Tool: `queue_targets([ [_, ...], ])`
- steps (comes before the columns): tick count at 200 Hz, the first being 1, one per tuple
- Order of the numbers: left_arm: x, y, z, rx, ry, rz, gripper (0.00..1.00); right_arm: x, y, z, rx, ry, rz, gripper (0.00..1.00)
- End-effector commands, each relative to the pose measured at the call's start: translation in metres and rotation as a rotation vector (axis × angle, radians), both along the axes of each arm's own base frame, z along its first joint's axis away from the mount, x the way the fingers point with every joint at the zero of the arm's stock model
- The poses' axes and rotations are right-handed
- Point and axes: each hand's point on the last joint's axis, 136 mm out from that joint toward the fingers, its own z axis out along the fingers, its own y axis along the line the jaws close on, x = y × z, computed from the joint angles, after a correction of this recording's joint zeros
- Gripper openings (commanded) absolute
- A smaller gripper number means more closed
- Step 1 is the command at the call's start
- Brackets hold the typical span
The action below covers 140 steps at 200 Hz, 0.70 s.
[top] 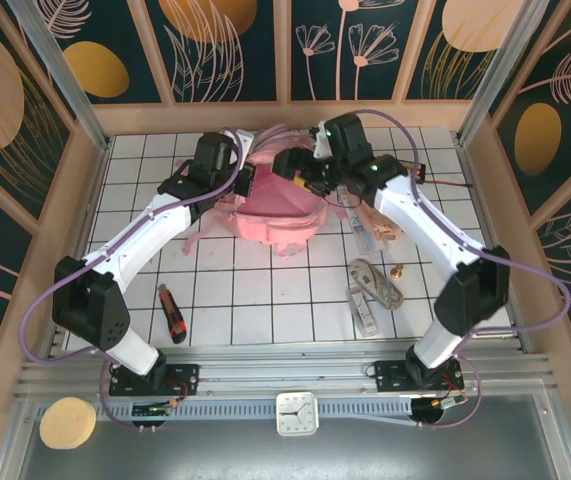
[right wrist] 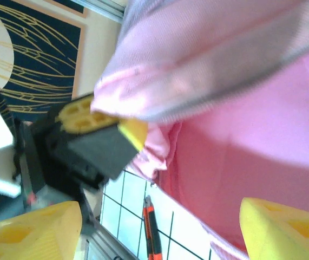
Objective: Pack books, pencil case, and school supplies into a backpack
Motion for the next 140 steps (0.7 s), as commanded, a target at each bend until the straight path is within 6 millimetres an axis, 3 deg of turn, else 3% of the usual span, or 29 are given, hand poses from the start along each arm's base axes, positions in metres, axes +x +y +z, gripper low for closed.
queue_targets([
  [1, 0.021, 0.021, 0.044, -0.151, -0.044, 0.135, 0.00, -0.013, 0.014, -0.053, -0.095, -0.015, 0.044, 0.75],
  [35, 0.037, 0.045, 0.071, -0.340, -0.013, 0.216, 0.00, -0.045, 0.029, -0.124, -0.371, -0.180, 0.195, 0.72],
  [55, 0.040, 0.049, 0.082, -0.401, -0.012, 0.220, 0.00, -0.063, 0.017, -0.190, -0.505, -0.142, 0.256, 0.72],
  [69, 0.041, 0.048, 0.089, -0.423, -0.009, 0.211, 0.00, -0.069, 0.006, -0.224, -0.572, -0.096, 0.263, 0.72],
  [83, 0.040, 0.049, 0.093, -0.430, -0.004, 0.210, 0.00, -0.070, 0.003, -0.239, -0.600, -0.074, 0.267, 0.72],
  [104, 0.038, 0.056, 0.103, -0.475, -0.002, 0.221, 0.00, -0.067, 0.002, -0.246, -0.617, -0.075, 0.269, 0.72],
  [140, 0.044, 0.092, 0.136, -0.520, -0.048, 0.275, 0.00, -0.074, -0.013, -0.270, -0.656, -0.031, 0.284, 0.72],
])
